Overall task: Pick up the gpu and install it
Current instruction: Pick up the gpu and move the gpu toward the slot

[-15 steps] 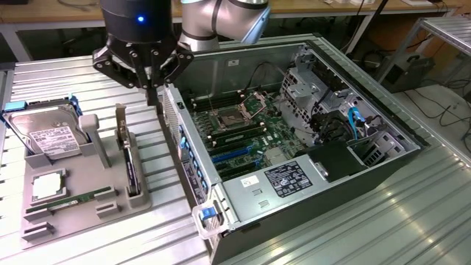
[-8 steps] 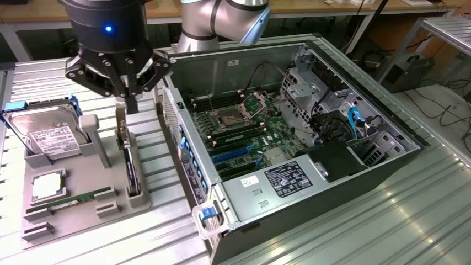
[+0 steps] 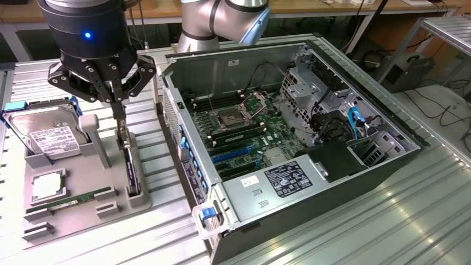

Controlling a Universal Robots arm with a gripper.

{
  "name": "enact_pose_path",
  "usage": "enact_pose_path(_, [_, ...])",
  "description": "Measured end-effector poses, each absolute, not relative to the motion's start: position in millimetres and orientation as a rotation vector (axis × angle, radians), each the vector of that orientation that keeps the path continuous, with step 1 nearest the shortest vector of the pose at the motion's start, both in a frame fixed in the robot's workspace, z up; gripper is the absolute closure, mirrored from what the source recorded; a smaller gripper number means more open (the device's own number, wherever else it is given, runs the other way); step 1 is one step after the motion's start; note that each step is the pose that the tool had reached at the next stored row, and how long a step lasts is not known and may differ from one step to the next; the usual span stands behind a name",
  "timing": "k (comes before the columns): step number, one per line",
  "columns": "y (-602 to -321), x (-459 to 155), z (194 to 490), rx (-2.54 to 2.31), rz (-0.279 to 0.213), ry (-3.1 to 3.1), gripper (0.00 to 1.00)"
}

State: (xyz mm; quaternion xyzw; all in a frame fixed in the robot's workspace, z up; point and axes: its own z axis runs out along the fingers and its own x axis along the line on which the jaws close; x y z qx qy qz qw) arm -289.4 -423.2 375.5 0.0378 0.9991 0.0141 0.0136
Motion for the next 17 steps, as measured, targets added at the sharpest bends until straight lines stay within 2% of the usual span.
enact_pose_path(10, [-423.3,-289.4,375.5,0.118,0.044,3.112,0.89])
enact_pose_path(11, [-423.3,-289.4,375.5,0.118,0.044,3.112,0.83])
enact_pose_path(12, [-423.3,-289.4,375.5,0.118,0.044,3.112,0.83])
enact_pose_path(13, [-423.3,-289.4,375.5,0.118,0.044,3.112,0.76])
enact_pose_path(14, [-423.3,-289.4,375.5,0.118,0.044,3.112,0.76])
enact_pose_path(17, [-423.3,-289.4,375.5,0.118,0.044,3.112,0.58])
